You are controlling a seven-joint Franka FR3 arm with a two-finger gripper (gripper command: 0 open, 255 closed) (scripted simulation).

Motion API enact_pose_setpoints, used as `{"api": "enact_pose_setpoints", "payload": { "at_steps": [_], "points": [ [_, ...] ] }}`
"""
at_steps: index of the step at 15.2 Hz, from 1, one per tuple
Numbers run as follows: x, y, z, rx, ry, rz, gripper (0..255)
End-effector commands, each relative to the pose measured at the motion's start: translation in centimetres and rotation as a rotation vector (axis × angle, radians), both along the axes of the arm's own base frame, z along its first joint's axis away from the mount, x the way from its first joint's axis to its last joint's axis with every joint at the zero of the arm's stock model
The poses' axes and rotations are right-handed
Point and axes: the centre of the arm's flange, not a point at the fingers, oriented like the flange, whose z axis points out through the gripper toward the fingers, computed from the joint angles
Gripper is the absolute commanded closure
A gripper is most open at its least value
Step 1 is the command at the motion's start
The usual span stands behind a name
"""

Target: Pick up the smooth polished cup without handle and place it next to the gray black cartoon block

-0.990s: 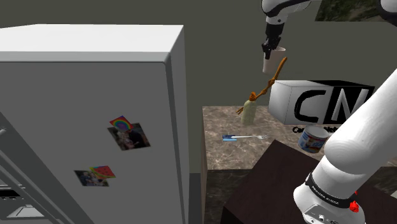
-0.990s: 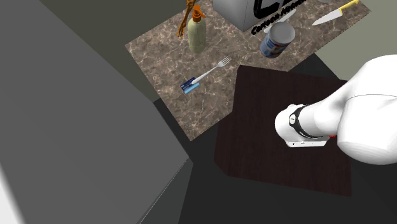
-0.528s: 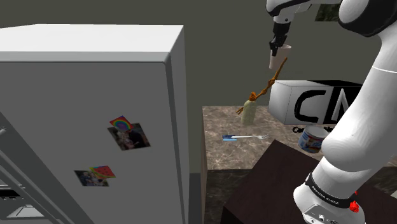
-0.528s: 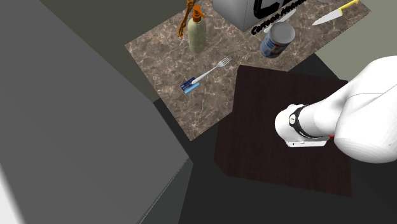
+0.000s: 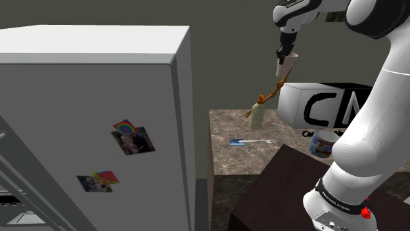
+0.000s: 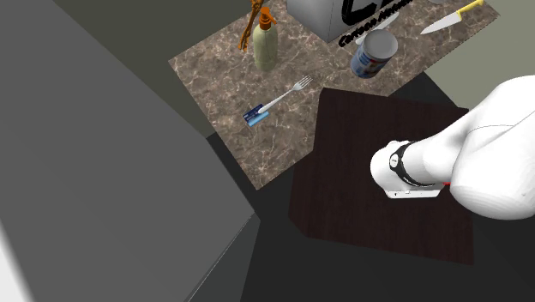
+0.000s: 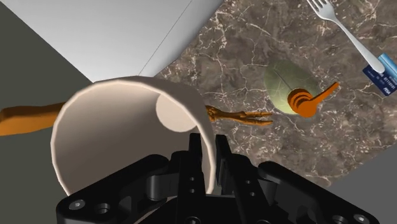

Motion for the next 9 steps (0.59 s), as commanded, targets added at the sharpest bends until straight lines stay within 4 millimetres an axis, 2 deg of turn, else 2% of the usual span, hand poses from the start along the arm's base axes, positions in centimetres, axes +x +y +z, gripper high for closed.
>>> {"api": "enact_pose_setpoints", "payload": {
  "at_steps": [1,9],
  "points": [
    [0.0,0.0,-1.1,-0.001,-0.001,0.0,255],
    [0.0,0.0,-5.3,-0.001,-0.001,0.0,255]
  ]
}}
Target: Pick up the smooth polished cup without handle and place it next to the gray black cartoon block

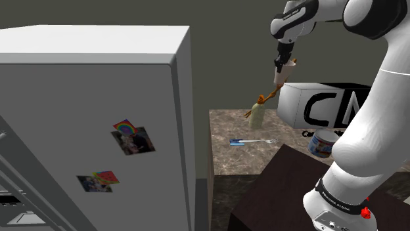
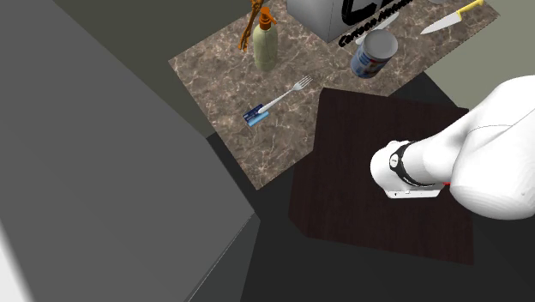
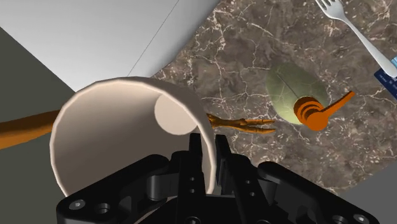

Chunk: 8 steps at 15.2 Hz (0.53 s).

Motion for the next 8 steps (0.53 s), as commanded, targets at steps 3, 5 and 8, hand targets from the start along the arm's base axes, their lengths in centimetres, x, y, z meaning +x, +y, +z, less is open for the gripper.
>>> {"api": "enact_pose_setpoints", "payload": {
  "at_steps": [3,5,8],
  "points": [
    [0.0,0.0,-2.1,-0.001,-0.001,0.0,255],
    [0.0,0.0,-3.2,-0.001,-0.001,0.0,255],
    [0.0,0.0,-4.7,-0.001,-0.001,0.0,255]
  ]
}}
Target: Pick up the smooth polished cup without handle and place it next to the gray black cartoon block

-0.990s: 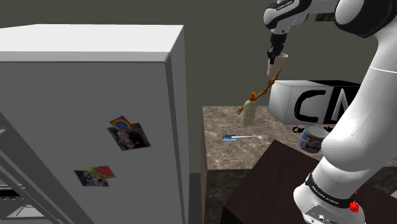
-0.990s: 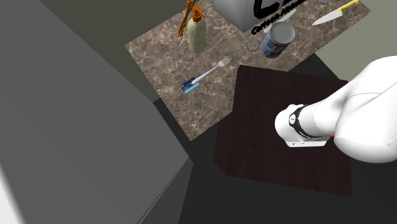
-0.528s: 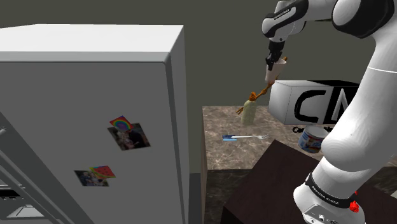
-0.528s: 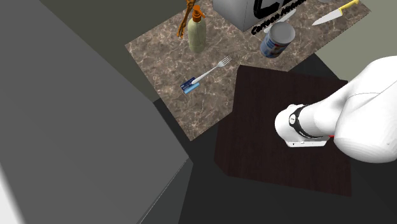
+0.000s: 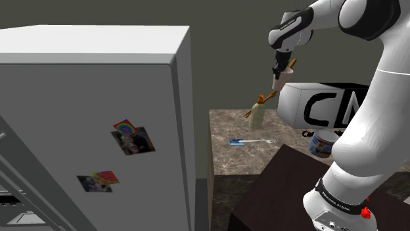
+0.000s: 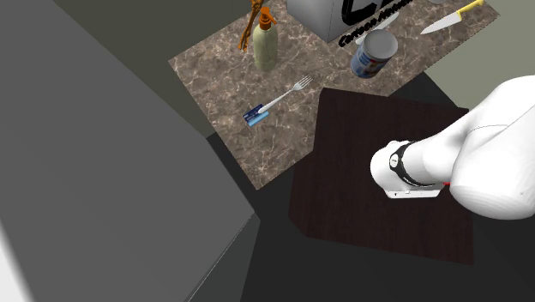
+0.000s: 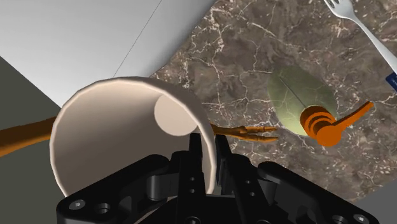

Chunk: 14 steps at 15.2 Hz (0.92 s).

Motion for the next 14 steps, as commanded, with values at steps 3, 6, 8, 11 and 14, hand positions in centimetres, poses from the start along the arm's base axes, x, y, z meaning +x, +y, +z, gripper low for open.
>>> {"api": "enact_pose_setpoints", "payload": {
  "at_steps": [3,6,8,11,14],
  "points": [
    [0.0,0.0,-2.0,-0.001,-0.001,0.0,255],
    [0.0,0.0,-3.6,-0.001,-0.001,0.0,255],
    [0.0,0.0,-4.7,-0.001,-0.001,0.0,255],
    [0.0,0.0,-6.3,-0.001,-0.001,0.0,255],
    [0.0,0.0,-7.9,-0.001,-0.001,0.0,255]
  ]
}}
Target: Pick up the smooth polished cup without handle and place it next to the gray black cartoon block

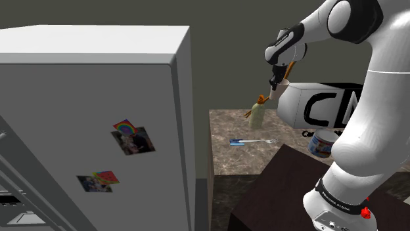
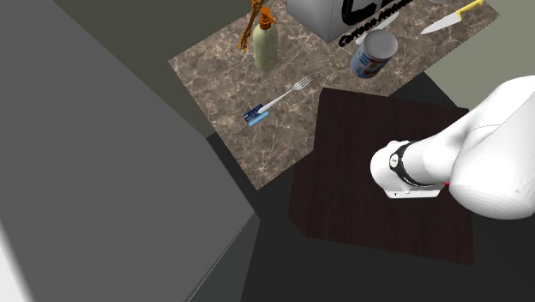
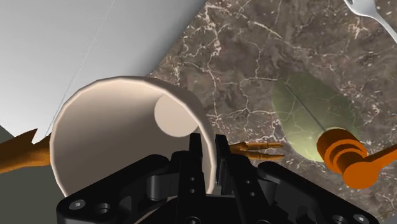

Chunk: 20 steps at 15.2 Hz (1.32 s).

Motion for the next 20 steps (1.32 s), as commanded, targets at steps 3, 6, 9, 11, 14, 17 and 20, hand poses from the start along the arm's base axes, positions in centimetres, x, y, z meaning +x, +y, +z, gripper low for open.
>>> {"api": "enact_pose_setpoints", "payload": {
  "at_steps": [3,6,9,11,14,17,20],
  "points": [
    [0.0,0.0,-2.2,-0.001,-0.001,0.0,255],
    [0.0,0.0,-3.7,-0.001,-0.001,0.0,255],
    [0.0,0.0,-5.3,-0.001,-0.001,0.0,255],
    [0.0,0.0,-6.4,-0.001,-0.001,0.0,255],
    [0.0,0.0,-8.0,-0.001,-0.001,0.0,255],
    [0.0,0.0,-9.6,-0.001,-0.001,0.0,255],
    [0.0,0.0,-11.1,-0.001,-0.001,0.0,255]
  ]
}}
